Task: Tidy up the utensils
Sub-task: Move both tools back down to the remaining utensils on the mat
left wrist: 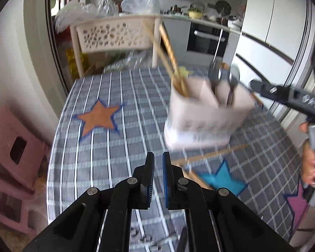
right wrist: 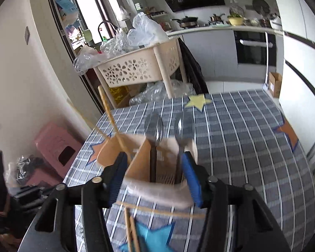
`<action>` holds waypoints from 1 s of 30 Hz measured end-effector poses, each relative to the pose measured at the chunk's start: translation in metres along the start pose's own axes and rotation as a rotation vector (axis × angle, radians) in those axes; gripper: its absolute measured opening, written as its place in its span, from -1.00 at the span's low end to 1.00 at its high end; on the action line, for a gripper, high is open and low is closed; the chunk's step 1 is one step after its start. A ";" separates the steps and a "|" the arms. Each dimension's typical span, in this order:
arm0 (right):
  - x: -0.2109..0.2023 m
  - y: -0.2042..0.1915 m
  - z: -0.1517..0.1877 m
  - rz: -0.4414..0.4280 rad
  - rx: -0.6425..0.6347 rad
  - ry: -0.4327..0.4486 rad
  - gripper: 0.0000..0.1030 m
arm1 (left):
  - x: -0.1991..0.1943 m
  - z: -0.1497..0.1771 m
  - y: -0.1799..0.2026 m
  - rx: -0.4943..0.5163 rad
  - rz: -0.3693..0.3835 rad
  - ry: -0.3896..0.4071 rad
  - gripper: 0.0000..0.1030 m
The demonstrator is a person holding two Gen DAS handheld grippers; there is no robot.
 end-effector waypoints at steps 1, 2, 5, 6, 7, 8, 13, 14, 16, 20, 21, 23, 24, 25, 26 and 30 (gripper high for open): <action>-0.002 0.000 0.006 -0.002 0.009 -0.012 0.20 | 0.002 0.008 0.000 -0.001 -0.002 -0.013 -0.23; -0.005 0.000 0.016 -0.002 0.024 -0.029 0.21 | 0.005 0.018 0.001 -0.001 -0.001 -0.031 -0.23; -0.003 0.001 0.043 0.004 0.057 -0.092 0.24 | 0.013 0.048 0.002 -0.006 0.008 -0.079 -0.23; -0.001 0.002 0.056 0.010 0.067 -0.122 0.24 | 0.016 0.059 0.003 -0.010 0.008 -0.097 -0.23; 0.000 0.002 0.068 0.018 0.074 -0.148 0.24 | 0.017 0.067 0.004 -0.012 0.008 -0.107 -0.23; 0.002 0.002 0.075 0.023 0.078 -0.165 0.24 | 0.019 0.077 0.005 -0.016 0.010 -0.122 -0.23; 0.013 0.007 0.128 0.041 0.123 -0.276 0.24 | 0.023 0.109 0.001 -0.032 0.014 -0.175 -0.22; 0.015 0.008 0.137 0.045 0.133 -0.295 0.24 | 0.023 0.115 0.001 -0.034 0.014 -0.182 -0.22; 0.017 0.009 0.149 0.052 0.143 -0.319 0.24 | 0.023 0.121 -0.001 -0.037 0.010 -0.189 -0.22; 0.016 0.010 0.164 0.073 0.144 -0.350 0.24 | 0.024 0.129 -0.005 -0.057 0.009 -0.198 -0.22; 0.016 0.010 0.164 0.075 0.145 -0.353 0.24 | 0.024 0.131 -0.005 -0.060 0.010 -0.198 -0.22; 0.014 0.011 0.167 0.084 0.146 -0.361 0.24 | 0.023 0.132 -0.005 -0.054 0.008 -0.195 -0.22; 0.014 0.012 0.168 0.089 0.146 -0.365 0.24 | 0.023 0.133 -0.004 -0.050 0.005 -0.194 -0.22; 0.015 0.012 0.169 0.095 0.146 -0.370 0.24 | 0.023 0.134 -0.003 -0.044 0.002 -0.194 -0.22; 0.016 0.013 0.170 0.099 0.144 -0.374 0.24 | 0.024 0.135 -0.003 -0.042 0.001 -0.195 0.01; 0.018 0.012 0.173 0.112 0.126 -0.387 0.24 | 0.020 0.133 -0.001 -0.035 -0.036 -0.168 1.00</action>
Point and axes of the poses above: each gripper's, at about its wrist camera, not at the fingertips, and x roughly the way its jaws point, y to its right, z to its underside, the point moved 5 cm from there along x, roughly the way its jaws point, and after that the axes turned 5 degrees about -y, right-handed, at the moved point
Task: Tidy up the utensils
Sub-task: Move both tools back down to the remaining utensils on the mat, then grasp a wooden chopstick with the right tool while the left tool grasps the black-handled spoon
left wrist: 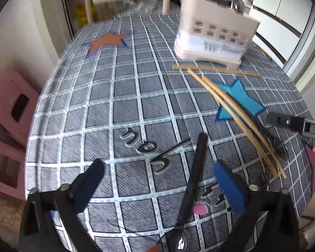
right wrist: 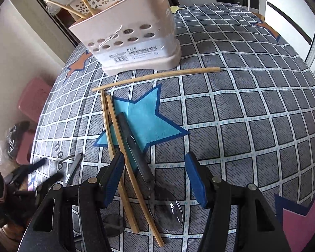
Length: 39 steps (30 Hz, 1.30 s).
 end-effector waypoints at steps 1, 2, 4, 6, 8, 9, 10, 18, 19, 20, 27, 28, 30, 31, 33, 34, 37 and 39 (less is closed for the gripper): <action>0.001 -0.001 0.000 0.004 -0.005 -0.002 0.24 | 0.001 -0.001 0.002 0.018 -0.006 0.003 1.00; 0.001 -0.001 0.001 0.005 -0.008 -0.003 0.24 | 0.003 -0.001 0.003 0.026 -0.008 0.001 1.00; 0.003 -0.004 0.002 0.004 -0.013 -0.005 0.24 | 0.005 -0.001 0.004 0.036 -0.005 -0.007 1.00; 0.004 -0.007 0.002 0.009 -0.025 -0.009 0.24 | 0.009 0.000 0.006 0.049 -0.020 -0.019 1.00; 0.005 -0.013 0.000 0.010 -0.043 -0.009 0.24 | 0.013 0.000 0.007 0.062 -0.031 -0.030 1.00; 0.005 -0.016 -0.001 0.009 -0.054 -0.010 0.24 | 0.016 0.000 0.008 0.069 -0.035 -0.037 1.00; 0.005 -0.020 -0.002 0.008 -0.065 -0.013 0.23 | 0.017 0.000 0.009 0.074 -0.035 -0.043 1.00; 0.028 -0.053 -0.023 -0.002 -0.180 -0.076 -0.34 | 0.021 0.001 0.015 0.102 -0.010 -0.084 1.00; 0.031 -0.057 -0.024 0.004 -0.196 -0.084 -0.39 | 0.021 0.002 0.015 0.101 -0.012 -0.087 1.00; 0.035 -0.061 -0.026 0.009 -0.213 -0.093 -0.42 | 0.021 0.002 0.015 0.101 -0.010 -0.089 1.00; 0.054 -0.080 -0.044 0.075 -0.305 -0.128 -0.69 | 0.021 0.003 0.015 0.126 -0.001 -0.097 0.97; 0.055 -0.082 -0.046 0.081 -0.317 -0.135 -0.71 | 0.021 0.002 0.017 0.135 0.002 -0.099 0.93; 0.059 -0.089 -0.050 0.096 -0.350 -0.152 -0.72 | 0.020 0.002 0.020 0.154 0.009 -0.102 0.86; 0.061 -0.093 -0.051 0.104 -0.368 -0.160 -0.72 | 0.020 0.002 0.021 0.164 0.012 -0.104 0.82; 0.066 -0.102 -0.053 0.122 -0.409 -0.174 -0.73 | 0.020 0.001 0.024 0.181 0.018 -0.111 0.76; 0.069 -0.109 -0.055 0.136 -0.442 -0.182 -0.73 | 0.019 0.001 0.025 0.189 0.021 -0.116 0.76; 0.079 -0.120 -0.057 0.162 -0.498 -0.228 -0.73 | 0.019 0.001 0.026 0.198 0.025 -0.126 0.75; 0.086 -0.124 -0.057 0.164 -0.533 -0.245 -0.73 | 0.018 0.003 0.026 0.202 0.029 -0.133 0.75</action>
Point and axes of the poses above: each gripper's, at about its wrist camera, not at the fingertips, and x roughly the way its jaws point, y to its right, z to its underside, the point moved 5 cm from there along x, roughly the way its jaws point, and after that the axes turned 5 degrees about -y, right-handed, at the moved point
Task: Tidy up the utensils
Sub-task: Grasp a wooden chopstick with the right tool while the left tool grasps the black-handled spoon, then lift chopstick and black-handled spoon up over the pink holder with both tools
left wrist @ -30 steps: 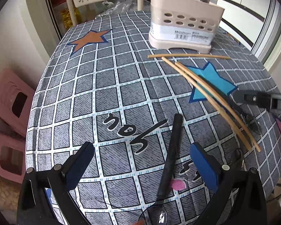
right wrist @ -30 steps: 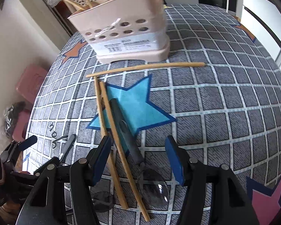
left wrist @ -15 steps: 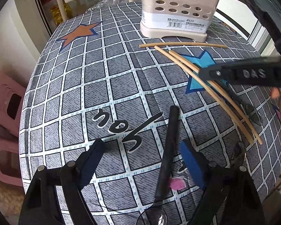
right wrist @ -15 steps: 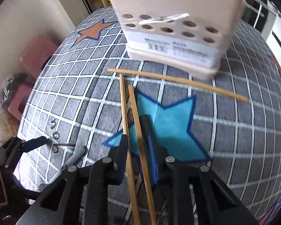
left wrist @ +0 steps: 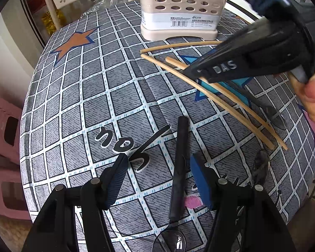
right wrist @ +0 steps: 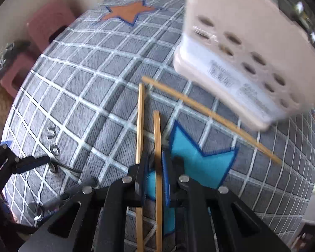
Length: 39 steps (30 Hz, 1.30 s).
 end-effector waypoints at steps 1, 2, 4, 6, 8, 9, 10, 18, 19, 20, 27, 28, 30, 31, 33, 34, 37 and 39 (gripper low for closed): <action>0.003 -0.003 -0.004 0.008 -0.016 0.000 -0.75 | 0.000 0.000 0.000 0.001 0.001 -0.002 0.75; 0.005 -0.005 -0.005 0.012 -0.024 -0.005 -0.77 | 0.000 0.000 0.000 0.002 0.001 -0.005 0.75; 0.011 -0.008 -0.006 0.005 -0.027 -0.016 -0.87 | 0.000 0.000 0.000 0.005 0.001 -0.011 0.75; 0.014 -0.009 -0.006 0.008 -0.026 -0.011 -0.87 | 0.001 -0.001 0.000 0.011 0.005 -0.021 0.75; 0.016 -0.006 -0.003 -0.025 0.008 0.011 -0.88 | 0.003 -0.004 -0.002 0.020 0.009 -0.032 0.75; 0.013 -0.004 0.000 -0.040 0.026 0.028 -0.88 | 0.003 -0.005 -0.002 0.025 0.010 -0.038 0.75; 0.010 -0.002 0.003 -0.051 0.037 0.046 -0.88 | 0.004 -0.006 -0.002 0.031 0.013 -0.046 0.75; -0.039 0.016 0.020 -0.148 0.145 0.250 -0.88 | 0.007 -0.014 0.004 0.092 0.031 -0.119 0.63; -0.044 0.017 0.023 -0.161 0.155 0.270 -0.88 | 0.007 -0.015 0.007 0.109 0.034 -0.133 0.53; -0.048 0.015 0.023 -0.169 0.163 0.286 -0.88 | 0.007 -0.016 0.010 0.128 0.039 -0.149 0.46; -0.081 0.023 0.039 -0.206 0.206 0.355 -0.88 | 0.004 -0.018 0.019 0.155 0.057 -0.157 -0.15; -0.087 0.026 0.045 -0.209 0.212 0.361 -0.88 | 0.000 -0.017 0.017 0.128 0.071 -0.133 -0.15; -0.092 0.029 0.052 -0.219 0.230 0.379 -0.88 | -0.008 -0.015 0.013 0.089 0.094 -0.094 -0.15; -0.095 0.032 0.057 -0.225 0.241 0.388 -0.88 | -0.015 -0.014 0.012 0.068 0.103 -0.059 -0.15; -0.102 0.037 0.065 -0.243 0.265 0.411 -0.88 | -0.027 -0.013 0.009 0.038 0.114 -0.005 -0.15; -0.105 0.040 0.069 -0.253 0.276 0.425 -0.88 | -0.035 -0.012 0.007 0.020 0.123 0.023 -0.15; -0.115 0.047 0.079 -0.288 0.312 0.468 -0.88 | -0.055 -0.019 0.000 -0.019 0.136 0.105 -0.15; -0.122 0.051 0.084 -0.310 0.336 0.497 -0.88 | -0.068 -0.021 -0.002 -0.033 0.135 0.150 -0.15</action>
Point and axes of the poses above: each gripper's, at about its wrist camera, not at the fingertips, and x roughly the way its jaws point, y to its right, z to its underside, the point moved 5 cm from there along x, roughly the way its jaws point, and after that the axes turned 5 degrees about -y, right-handed, at the moved point
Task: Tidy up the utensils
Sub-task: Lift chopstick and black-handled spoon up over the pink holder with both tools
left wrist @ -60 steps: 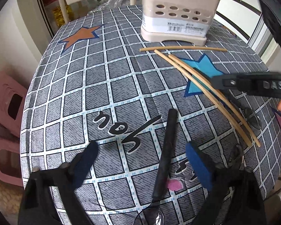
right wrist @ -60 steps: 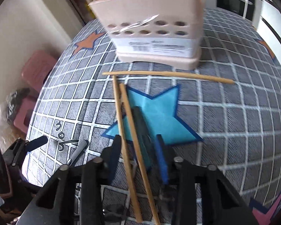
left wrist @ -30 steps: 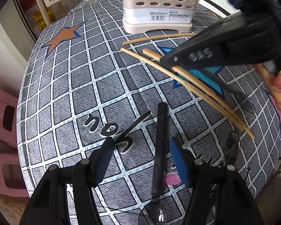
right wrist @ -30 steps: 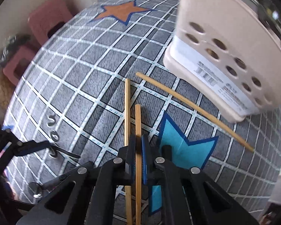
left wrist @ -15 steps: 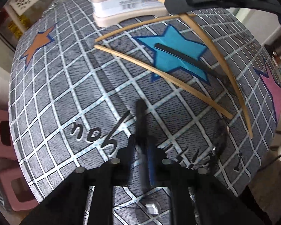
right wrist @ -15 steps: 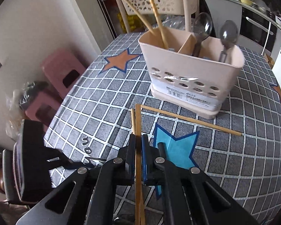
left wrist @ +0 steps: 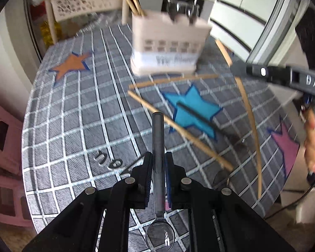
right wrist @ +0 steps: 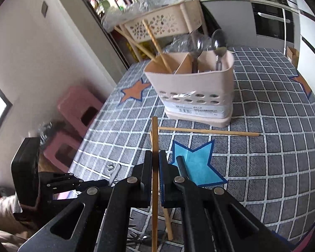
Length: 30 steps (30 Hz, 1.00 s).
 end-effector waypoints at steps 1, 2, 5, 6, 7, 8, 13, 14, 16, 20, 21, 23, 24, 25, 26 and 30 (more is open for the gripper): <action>-0.005 0.001 0.000 -0.007 0.009 0.013 -0.88 | -0.005 -0.004 0.005 -0.004 0.001 0.017 -0.15; -0.011 0.002 -0.001 -0.012 0.015 0.023 -0.88 | -0.008 -0.007 0.006 -0.007 0.001 0.031 -0.15; -0.021 0.002 -0.005 -0.013 0.019 0.043 -0.88 | -0.021 -0.017 0.003 -0.021 0.009 0.079 -0.15; -0.025 0.001 -0.008 -0.013 0.019 0.051 -0.88 | -0.026 -0.022 0.003 -0.027 0.011 0.097 -0.15; -0.026 0.000 -0.010 -0.014 0.019 0.056 -0.88 | -0.027 -0.025 0.001 -0.029 0.013 0.108 -0.15; -0.030 0.000 -0.014 -0.016 0.021 0.063 -0.88 | -0.032 -0.030 0.003 -0.033 0.017 0.125 -0.15; -0.046 -0.001 -0.038 0.010 0.019 0.114 -0.88 | -0.050 -0.066 0.005 -0.040 0.032 0.218 -0.15; -0.049 0.000 -0.046 0.022 0.017 0.130 -0.88 | -0.054 -0.077 0.006 -0.039 0.036 0.238 -0.15; -0.057 0.001 -0.062 0.046 0.019 0.165 -0.88 | -0.062 -0.098 0.007 -0.040 0.040 0.277 -0.15; -0.070 0.005 -0.098 0.081 0.027 0.245 -0.88 | -0.072 -0.144 0.003 -0.062 0.054 0.332 -0.15; -0.072 0.006 -0.106 0.086 0.028 0.261 -0.88 | -0.073 -0.154 0.002 -0.071 0.058 0.341 -0.15; -0.079 0.009 -0.131 0.101 0.034 0.312 -0.88 | -0.075 -0.179 -0.001 -0.085 0.061 0.367 -0.15; -0.081 0.010 -0.139 0.108 0.034 0.328 -0.88 | -0.076 -0.187 -0.002 -0.086 0.060 0.378 -0.15; -0.082 0.012 -0.150 0.118 0.036 0.351 -0.88 | -0.076 -0.200 -0.003 -0.088 0.055 0.394 -0.15; -0.083 0.013 -0.160 0.125 0.037 0.368 -0.88 | -0.076 -0.209 -0.004 -0.089 0.052 0.405 -0.15; -0.083 0.020 -0.197 0.191 0.044 0.448 -0.88 | -0.067 -0.242 -0.009 -0.107 0.022 0.430 -0.15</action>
Point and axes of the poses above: each gripper's, at about its wrist camera, not at the fingertips, and x roughly the way its jaws point, y to its right, z to its underside, the point moved 5 cm from there along x, roughly the way its jaws point, and after that the axes turned 5 degrees about -y, right-handed, at the moved point
